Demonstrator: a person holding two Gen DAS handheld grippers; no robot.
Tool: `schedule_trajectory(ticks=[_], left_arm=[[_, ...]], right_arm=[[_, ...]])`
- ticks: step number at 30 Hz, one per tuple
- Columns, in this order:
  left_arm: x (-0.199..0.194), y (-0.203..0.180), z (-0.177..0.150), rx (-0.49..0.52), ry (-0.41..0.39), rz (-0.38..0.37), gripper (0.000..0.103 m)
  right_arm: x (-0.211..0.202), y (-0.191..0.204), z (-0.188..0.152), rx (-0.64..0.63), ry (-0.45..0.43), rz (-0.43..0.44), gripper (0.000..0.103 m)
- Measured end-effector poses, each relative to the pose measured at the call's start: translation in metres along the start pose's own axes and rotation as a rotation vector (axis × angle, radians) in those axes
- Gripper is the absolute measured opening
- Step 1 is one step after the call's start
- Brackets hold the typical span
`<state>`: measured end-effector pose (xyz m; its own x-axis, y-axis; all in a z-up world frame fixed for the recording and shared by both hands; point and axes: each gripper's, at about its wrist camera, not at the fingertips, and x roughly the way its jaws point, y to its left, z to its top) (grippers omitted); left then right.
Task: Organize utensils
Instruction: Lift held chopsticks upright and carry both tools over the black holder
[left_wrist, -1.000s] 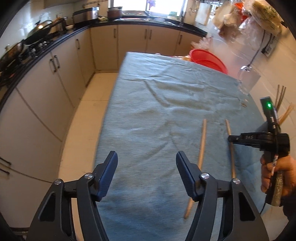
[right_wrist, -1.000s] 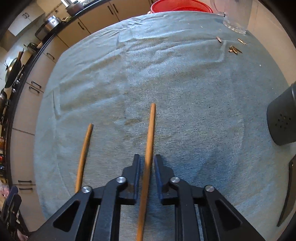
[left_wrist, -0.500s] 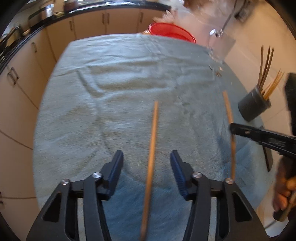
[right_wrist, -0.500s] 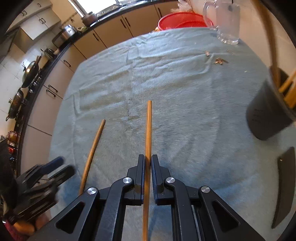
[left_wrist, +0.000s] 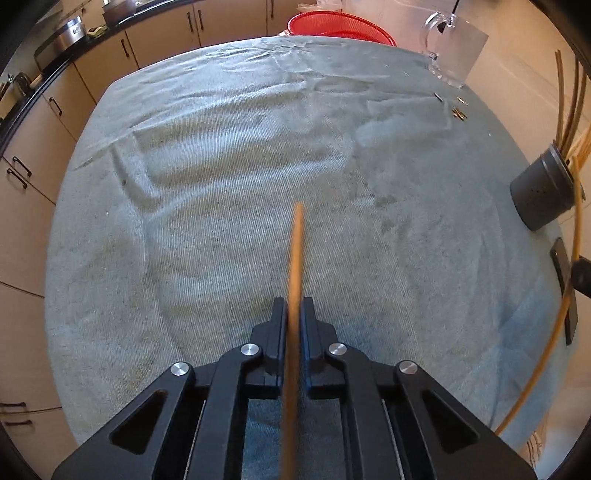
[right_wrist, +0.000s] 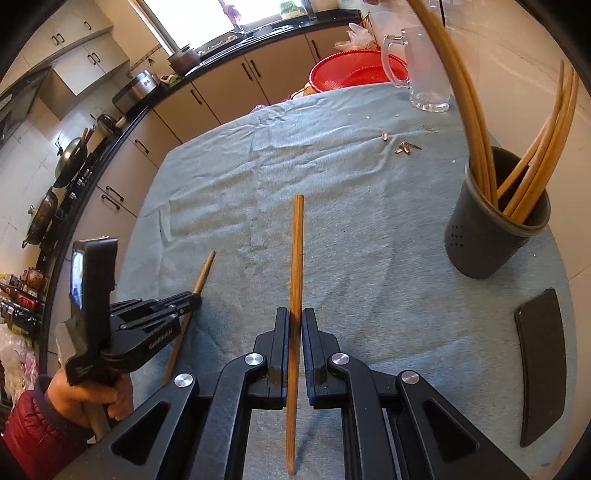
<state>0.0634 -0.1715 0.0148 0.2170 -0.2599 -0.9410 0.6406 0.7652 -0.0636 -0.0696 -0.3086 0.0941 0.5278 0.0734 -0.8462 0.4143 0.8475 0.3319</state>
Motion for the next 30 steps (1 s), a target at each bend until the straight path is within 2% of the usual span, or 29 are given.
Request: schedule_trajectory(ticks=[4,10,16,30], left_arm=[[-0.014,0.002,-0.002,-0.026,-0.042,-0.036,0.007],[-0.07,0.01,-0.005,-0.086,-0.178,-0.077,0.007],[-0.115,0.015,-0.009,-0.124,-0.271,-0.075,0.007],[-0.155,-0.002,-0.023,-0.144,-0.342,-0.044,0.006]], right_arm=[[-0.009,-0.001,0.003,-0.004,-0.021,0.007,0.007],[-0.029,0.006,0.009,-0.033,-0.076,0.043,0.007],[-0.041,0.011,0.01,-0.062,-0.106,0.067,0.007],[-0.066,0.01,0.015,-0.1,-0.151,0.103,0.007]])
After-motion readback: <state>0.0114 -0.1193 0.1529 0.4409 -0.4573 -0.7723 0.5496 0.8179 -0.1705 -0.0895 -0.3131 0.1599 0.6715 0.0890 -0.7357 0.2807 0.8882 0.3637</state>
